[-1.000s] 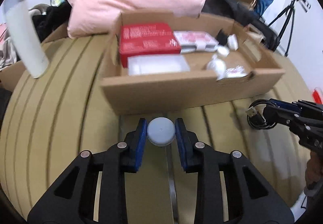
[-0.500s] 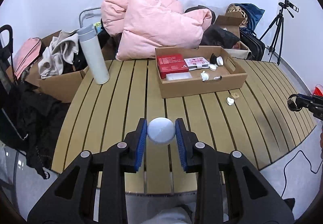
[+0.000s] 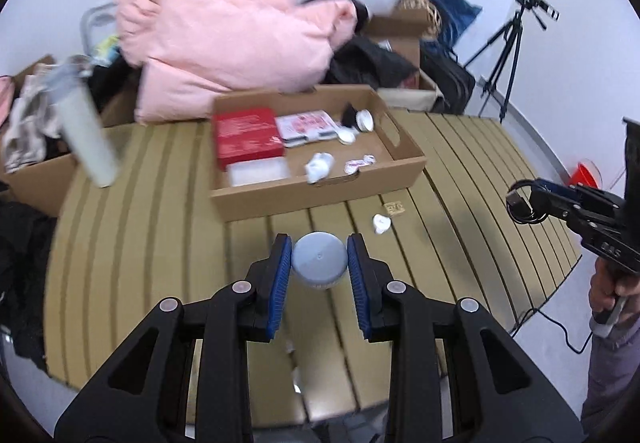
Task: Organize objects
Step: 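Lower the cap with the left tool into the tray while the right tool drops the cable there, then open both tools and pull them back from the tray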
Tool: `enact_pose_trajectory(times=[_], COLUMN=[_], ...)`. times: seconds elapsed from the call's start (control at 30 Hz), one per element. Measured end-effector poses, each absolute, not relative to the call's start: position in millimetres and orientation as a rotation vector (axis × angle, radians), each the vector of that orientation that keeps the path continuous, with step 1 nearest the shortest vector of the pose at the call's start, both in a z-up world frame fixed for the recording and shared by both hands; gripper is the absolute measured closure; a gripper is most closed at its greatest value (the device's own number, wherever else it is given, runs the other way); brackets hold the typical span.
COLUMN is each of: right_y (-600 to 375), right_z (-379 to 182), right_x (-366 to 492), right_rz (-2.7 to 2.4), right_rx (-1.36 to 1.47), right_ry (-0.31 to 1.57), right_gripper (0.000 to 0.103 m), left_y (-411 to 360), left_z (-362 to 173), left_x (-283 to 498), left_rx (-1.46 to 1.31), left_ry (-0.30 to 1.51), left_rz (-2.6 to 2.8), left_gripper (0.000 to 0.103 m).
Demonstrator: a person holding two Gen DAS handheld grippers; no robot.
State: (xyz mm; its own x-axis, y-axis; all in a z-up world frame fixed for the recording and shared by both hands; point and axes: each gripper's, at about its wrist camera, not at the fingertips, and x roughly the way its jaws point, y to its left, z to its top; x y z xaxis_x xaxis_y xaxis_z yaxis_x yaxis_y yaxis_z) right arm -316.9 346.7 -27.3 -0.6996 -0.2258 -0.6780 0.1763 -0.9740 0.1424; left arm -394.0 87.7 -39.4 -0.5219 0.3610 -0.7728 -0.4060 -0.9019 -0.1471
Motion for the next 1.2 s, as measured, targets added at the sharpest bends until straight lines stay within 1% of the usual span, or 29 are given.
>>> enact_pose_trajectory(times=[0.1, 0.23, 0.4, 0.53, 0.57, 0.6, 0.63, 0.67, 0.7, 0.73, 0.77, 0.8, 0.83, 0.9, 0.93, 1.0, 1.1, 1.2], right_y=[347.5, 351.3, 350.6, 336.2, 333.8, 332.4, 331.5, 331.0, 331.7, 333.8, 335.7, 338.4, 340.7, 346.5, 350.2, 356.1, 365.4, 370.5], right_z=[-34.3, -54.6, -92.6, -126.2, -132.7, -138.6, -144.5, -150.4, -152.7, -153.2, -152.1, -148.1, -142.7, -128.2, -118.5, -101.5, -66.2, -30.5], right_x=[-353.2, -416.9, -494.0, -545.7, -555.5, -564.9, -574.3, -582.8, -586.5, -587.6, -586.8, -584.1, -580.5, -568.9, -561.0, -546.8, -510.4, -464.0], right_rz=[-2.668, -2.615, -2.558, -2.538, -2.550, -2.556, -2.551, -2.532, -2.514, -2.496, -2.497, -2.495, -2.497, -2.523, -2.538, -2.564, -2.615, -2.674], right_rx=[1.113, 1.195, 1.303, 1.374, 1.386, 1.396, 1.410, 1.435, 1.434, 1.423, 1.416, 1.400, 1.390, 1.374, 1.362, 1.346, 1.324, 1.312], right_ry=[-0.137, -0.194, -0.286, -0.306, -0.310, -0.320, -0.333, -0.345, -0.366, -0.402, -0.417, -0.429, -0.429, -0.413, -0.401, -0.378, -0.280, -0.111], right_gripper=[0.079, 0.079, 0.078, 0.078, 0.078, 0.078, 0.077, 0.072, 0.065, 0.043, 0.015, 0.010, 0.009, 0.009, 0.009, 0.009, 0.009, 0.009], left_y=[121.8, 148.5, 151.2, 155.7, 154.9, 153.2, 150.4, 146.6, 143.6, 139.1, 136.6, 131.5, 128.2, 118.5, 112.6, 104.4, 91.6, 74.6], left_z=[-55.4, -78.4, -118.7, -146.2, -148.5, -150.2, -149.9, -147.2, -144.5, -139.8, -134.6, -126.8, -120.6, -104.0, -92.7, -71.4, -34.8, -4.9], left_x=[-441.2, -507.9, -575.6, -608.4, -612.8, -615.1, -615.9, -615.0, -614.2, -612.8, -612.0, -609.1, -607.0, -598.8, -590.5, -572.6, -532.1, -486.0], left_rx=[-1.240, -1.307, -1.436, -1.517, -1.525, -1.533, -1.533, -1.521, -1.508, -1.494, -1.485, -1.471, -1.465, -1.444, -1.420, -1.373, -1.313, -1.316], left_ry=[0.077, 0.072, -0.014, 0.021, 0.017, 0.007, -0.012, -0.034, -0.046, -0.049, -0.050, -0.058, -0.065, -0.076, -0.072, -0.025, 0.088, 0.157], left_rz=[2.377, 2.386, 2.400, 2.406, 2.397, 2.389, 2.381, 2.383, 2.395, 2.419, 2.426, 2.430, 2.438, 2.467, 2.487, 2.516, 2.561, 2.544], left_gripper=[0.078, 0.078, 0.078, 0.077, 0.072, 0.062, 0.055, 0.044, 0.042, 0.042, 0.042, 0.041, 0.040, 0.032, 0.030, 0.026, 0.019, 0.014])
